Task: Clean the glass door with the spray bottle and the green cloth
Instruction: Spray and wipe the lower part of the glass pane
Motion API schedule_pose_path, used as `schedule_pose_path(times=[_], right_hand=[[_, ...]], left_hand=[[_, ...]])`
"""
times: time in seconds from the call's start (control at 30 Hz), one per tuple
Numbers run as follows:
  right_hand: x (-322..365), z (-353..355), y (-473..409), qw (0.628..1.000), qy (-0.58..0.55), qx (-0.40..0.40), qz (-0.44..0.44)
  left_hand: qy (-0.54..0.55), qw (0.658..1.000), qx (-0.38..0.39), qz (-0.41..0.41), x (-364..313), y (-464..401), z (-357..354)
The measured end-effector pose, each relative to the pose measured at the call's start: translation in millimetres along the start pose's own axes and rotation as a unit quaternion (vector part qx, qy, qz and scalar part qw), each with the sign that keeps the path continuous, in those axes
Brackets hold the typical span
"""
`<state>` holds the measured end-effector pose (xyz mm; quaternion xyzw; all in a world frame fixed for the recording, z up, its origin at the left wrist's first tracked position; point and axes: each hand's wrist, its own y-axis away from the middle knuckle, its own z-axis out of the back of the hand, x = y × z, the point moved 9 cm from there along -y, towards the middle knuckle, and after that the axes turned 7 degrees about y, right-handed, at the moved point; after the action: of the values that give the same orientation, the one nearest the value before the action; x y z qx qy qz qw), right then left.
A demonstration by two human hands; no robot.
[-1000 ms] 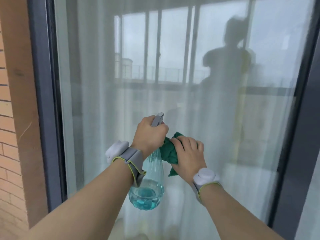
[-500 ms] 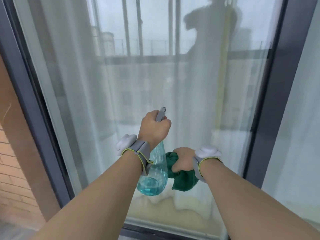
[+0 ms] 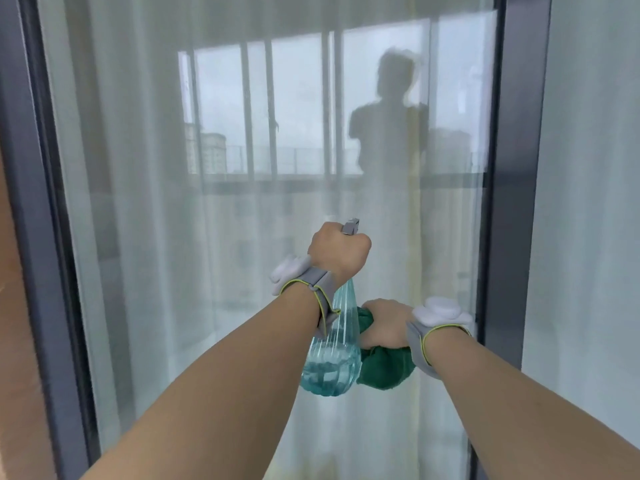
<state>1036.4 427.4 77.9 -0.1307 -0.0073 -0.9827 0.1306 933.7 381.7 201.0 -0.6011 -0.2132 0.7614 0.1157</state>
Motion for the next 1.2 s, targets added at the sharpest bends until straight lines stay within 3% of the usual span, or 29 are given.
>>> schedule_pose_path(times=[0.07,0.13,0.27,0.4,0.53,0.63,0.77,0.87,1.0,1.2], right_hand=[[8.6,21.8,0.0,0.985,0.134,-0.097,0.04],[29.3,32.5,-3.9,0.935,0.286,-0.179,0.105],[57.9,41.3,-14.1,0.841,0.408,-0.28,0.217],[69.3,115.1,-9.9,0.776,0.413,-0.432,0.202],[59.3,215.7,9.3,0.738,0.337,-0.581,0.07],[56.4,196.3,7.6,0.739,0.32,-0.589,0.074],[69.2,119.6,-2.0,0.757,0.327,-0.545,0.152],[87.6,91.8,-12.1,0.728,0.353,-0.55,0.208],[107.8,106.3,-23.8,0.68,0.41,-0.553,0.251],[72.5,208.1,-5.0,0.703,0.327,-0.628,0.073]], left_hand=[[-0.037,0.999,-0.002,0.008,-1.8,-4.2,0.4],[-0.071,0.997,-0.016,0.005,-3.5,-9.4,8.4],[-0.083,0.995,-0.051,-0.033,-20.7,-10.4,26.9],[-0.077,0.993,-0.072,-0.062,-35.2,-13.8,49.6],[-0.075,0.989,-0.099,-0.08,-45.8,-28.0,70.4],[-0.073,0.988,-0.104,-0.09,-42.3,-33.7,76.8],[-0.076,0.988,-0.101,-0.089,-28.0,-32.3,80.0],[-0.068,0.988,-0.109,-0.085,-23.2,-34.4,86.0],[-0.064,0.985,-0.133,-0.085,-29.5,-44.5,102.0],[-0.083,0.984,-0.11,-0.109,-39.4,-45.8,88.5]])
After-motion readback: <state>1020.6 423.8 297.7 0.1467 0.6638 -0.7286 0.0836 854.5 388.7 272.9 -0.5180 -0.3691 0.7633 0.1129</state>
